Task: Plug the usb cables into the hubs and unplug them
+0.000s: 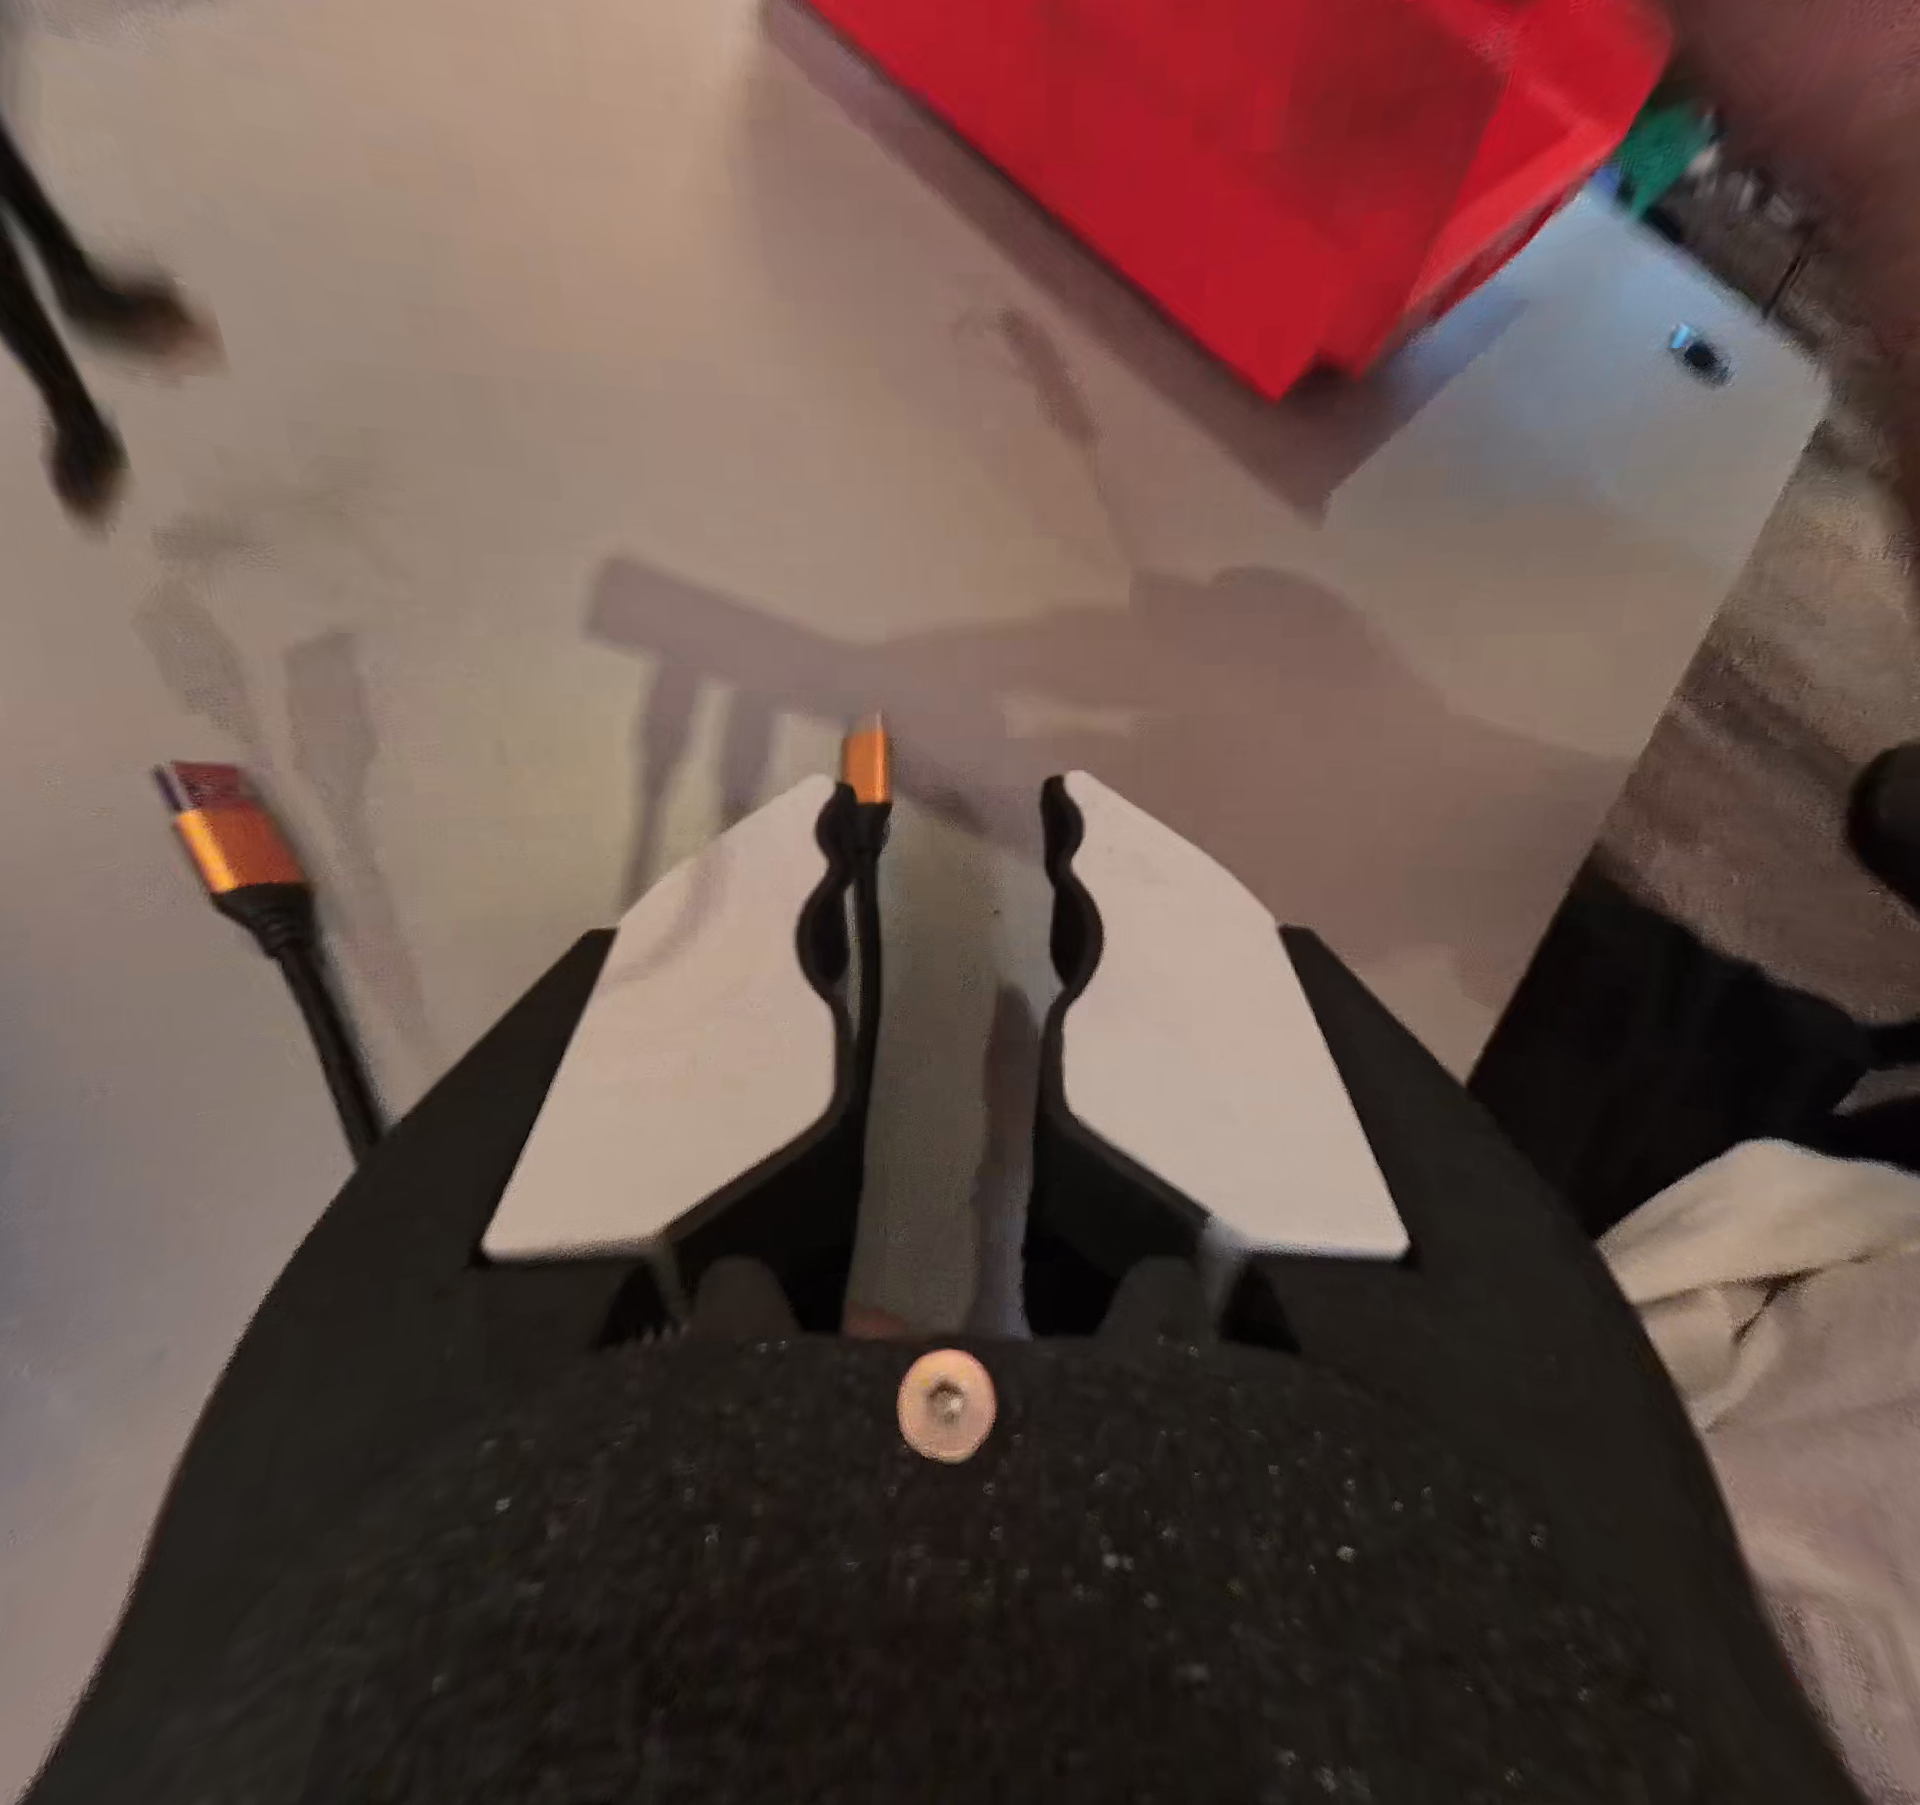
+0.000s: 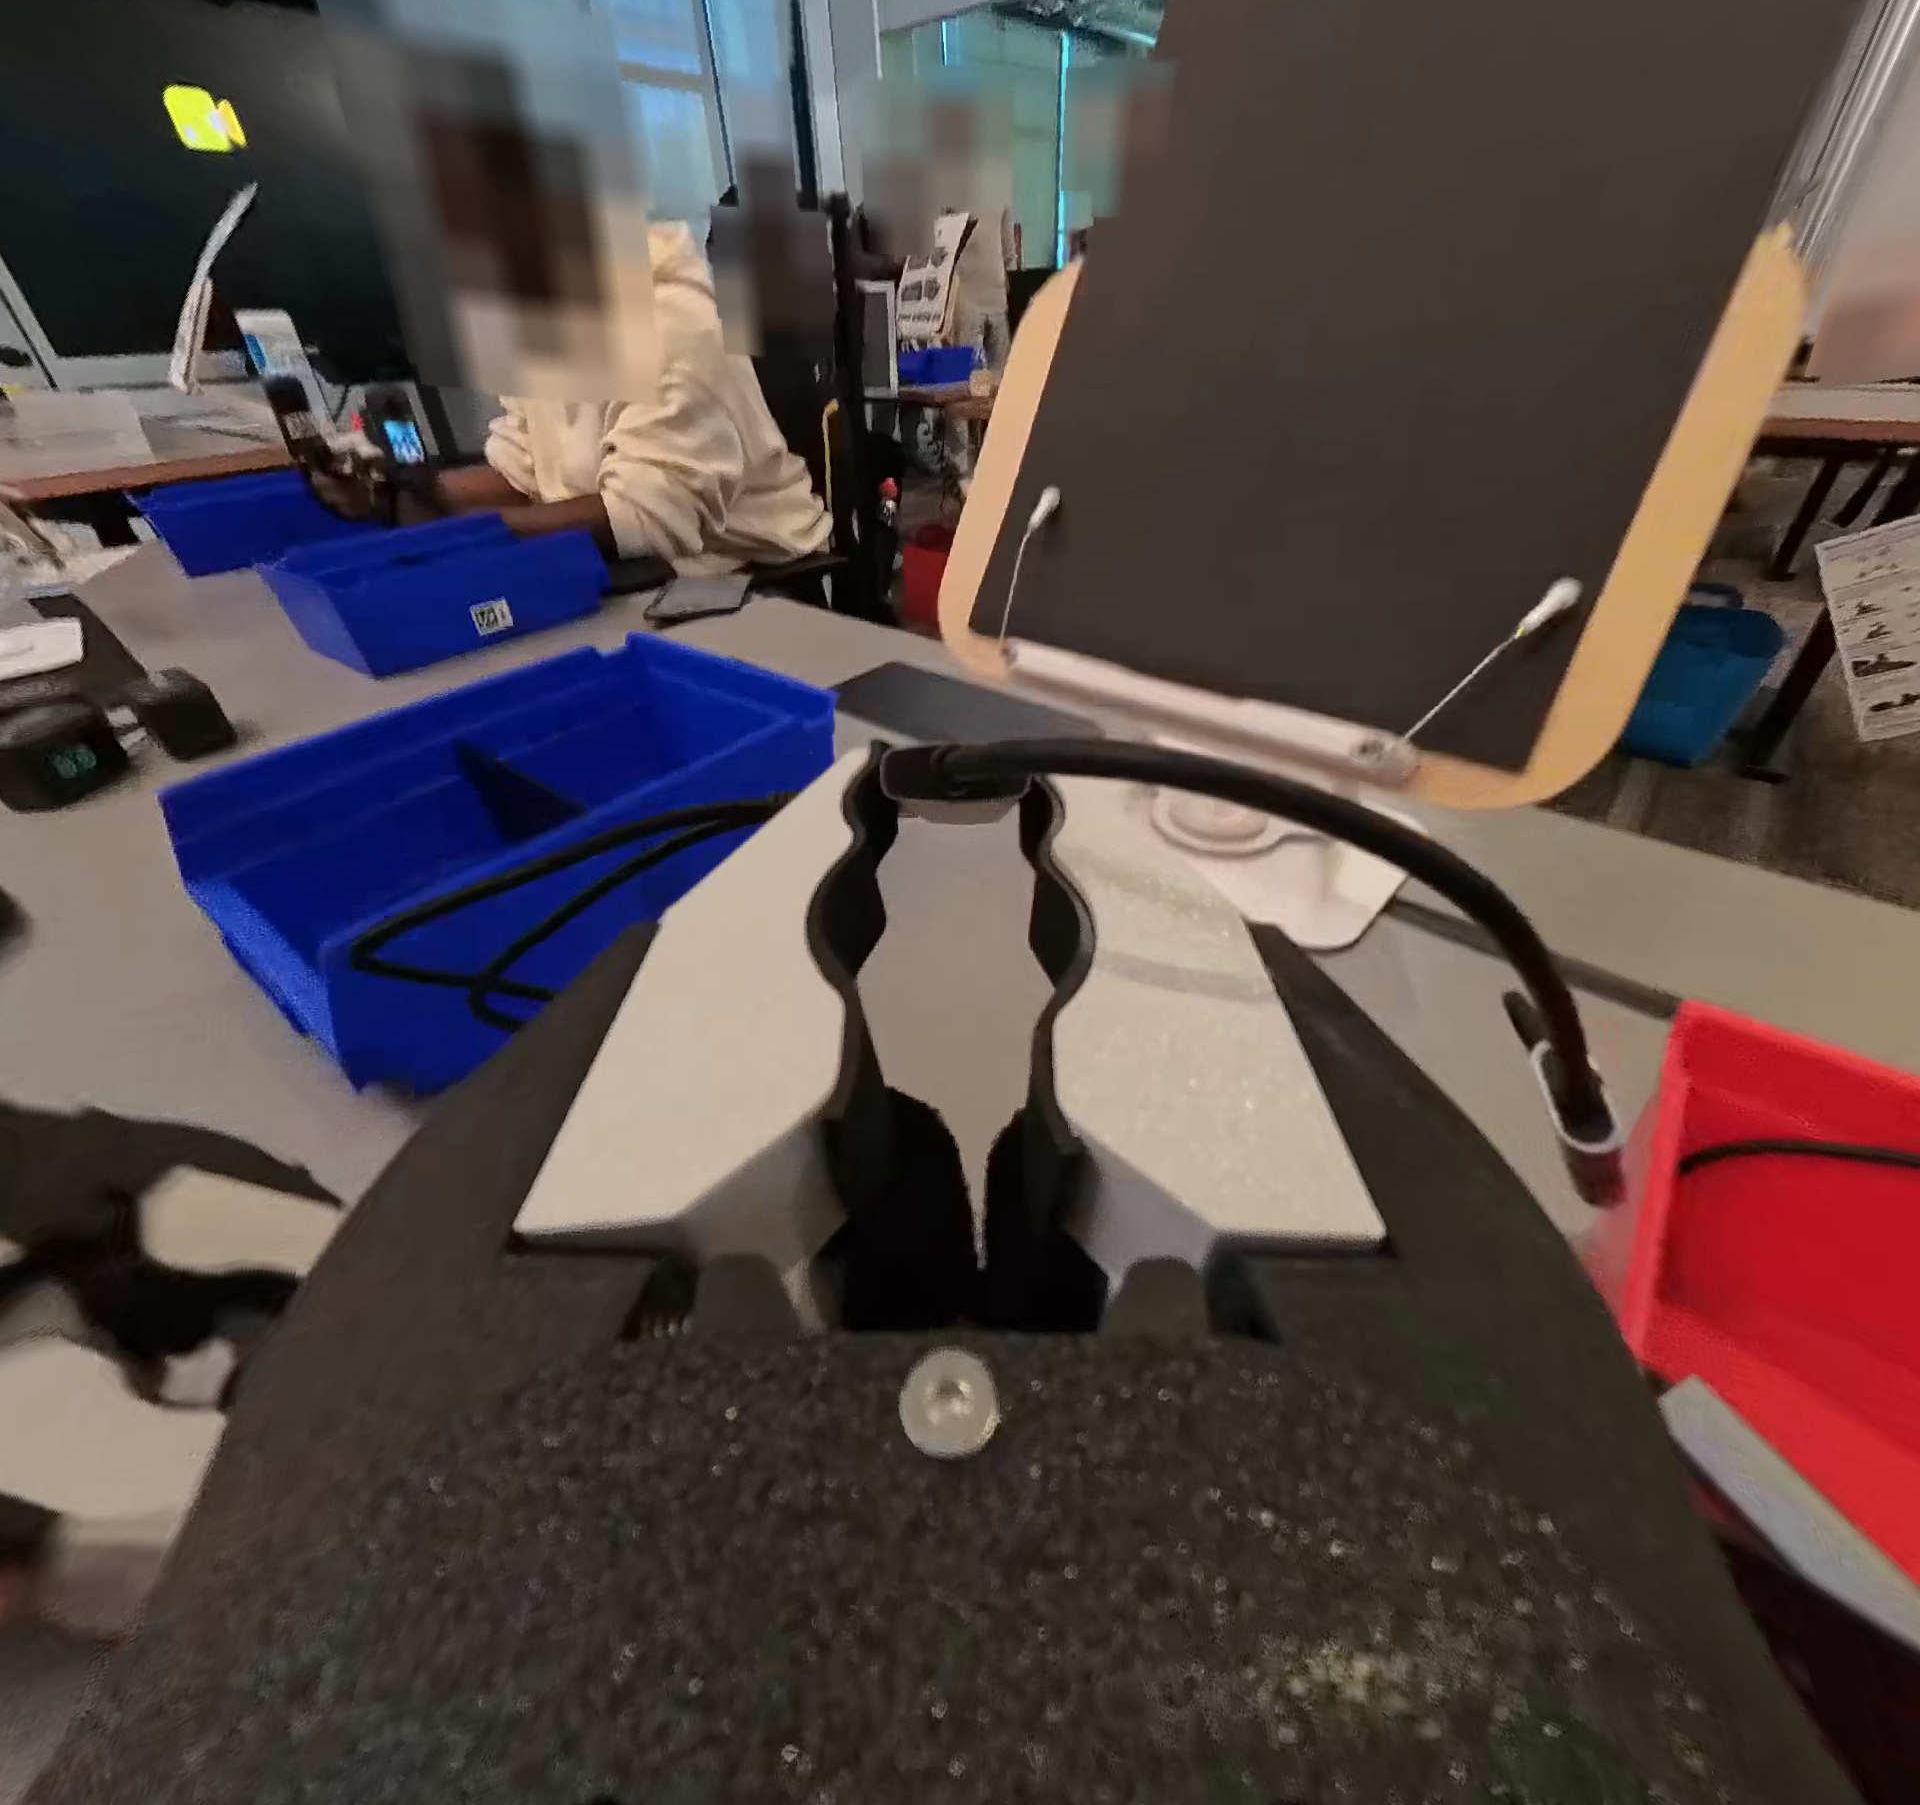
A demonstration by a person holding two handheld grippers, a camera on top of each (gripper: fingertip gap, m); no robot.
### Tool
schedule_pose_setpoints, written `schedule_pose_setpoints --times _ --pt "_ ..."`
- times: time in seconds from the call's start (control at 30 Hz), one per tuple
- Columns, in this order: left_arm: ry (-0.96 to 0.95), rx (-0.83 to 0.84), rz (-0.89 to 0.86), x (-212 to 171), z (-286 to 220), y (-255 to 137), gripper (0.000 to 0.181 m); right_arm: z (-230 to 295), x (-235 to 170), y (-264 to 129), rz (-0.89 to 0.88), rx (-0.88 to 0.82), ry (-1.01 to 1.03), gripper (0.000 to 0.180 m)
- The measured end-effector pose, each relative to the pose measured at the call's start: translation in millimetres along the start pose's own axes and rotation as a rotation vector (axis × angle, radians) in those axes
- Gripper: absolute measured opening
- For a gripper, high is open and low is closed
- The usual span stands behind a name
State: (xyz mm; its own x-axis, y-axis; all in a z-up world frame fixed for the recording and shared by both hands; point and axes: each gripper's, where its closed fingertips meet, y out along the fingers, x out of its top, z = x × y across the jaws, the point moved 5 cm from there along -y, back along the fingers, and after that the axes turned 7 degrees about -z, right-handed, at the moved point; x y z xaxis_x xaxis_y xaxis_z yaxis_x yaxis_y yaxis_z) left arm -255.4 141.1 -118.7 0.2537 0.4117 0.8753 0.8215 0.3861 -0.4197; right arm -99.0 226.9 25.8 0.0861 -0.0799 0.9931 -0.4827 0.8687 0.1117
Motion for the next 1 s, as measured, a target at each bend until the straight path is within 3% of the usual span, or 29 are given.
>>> schedule_pose_setpoints --times 0.2,0.3,0.5,0.7,0.83,1.0 --pt "0.016 0.042 -0.257 61 -10 -41 0.027 32 -74 -13 -0.057 0.067 -0.006 0.022" --pt "0.043 0.1 -0.234 74 -2 -42 0.028 46 -86 -17 -0.057 0.114 -0.052 0.022" --pt "0.013 0.185 -0.134 59 22 -15 0.031 72 -88 -14 -0.075 0.213 -0.054 0.022" --pt "-0.053 0.205 -0.137 49 33 -9 0.008 80 -94 -12 -0.058 0.229 -0.05 0.022" --pt "-0.153 0.152 -0.182 49 37 -9 0.006 76 -98 -13 -0.043 0.233 0.0 0.022" --pt "0.106 0.272 -0.178 50 38 -11 0.006 72 -114 -12 0.1 0.294 0.17 0.022"
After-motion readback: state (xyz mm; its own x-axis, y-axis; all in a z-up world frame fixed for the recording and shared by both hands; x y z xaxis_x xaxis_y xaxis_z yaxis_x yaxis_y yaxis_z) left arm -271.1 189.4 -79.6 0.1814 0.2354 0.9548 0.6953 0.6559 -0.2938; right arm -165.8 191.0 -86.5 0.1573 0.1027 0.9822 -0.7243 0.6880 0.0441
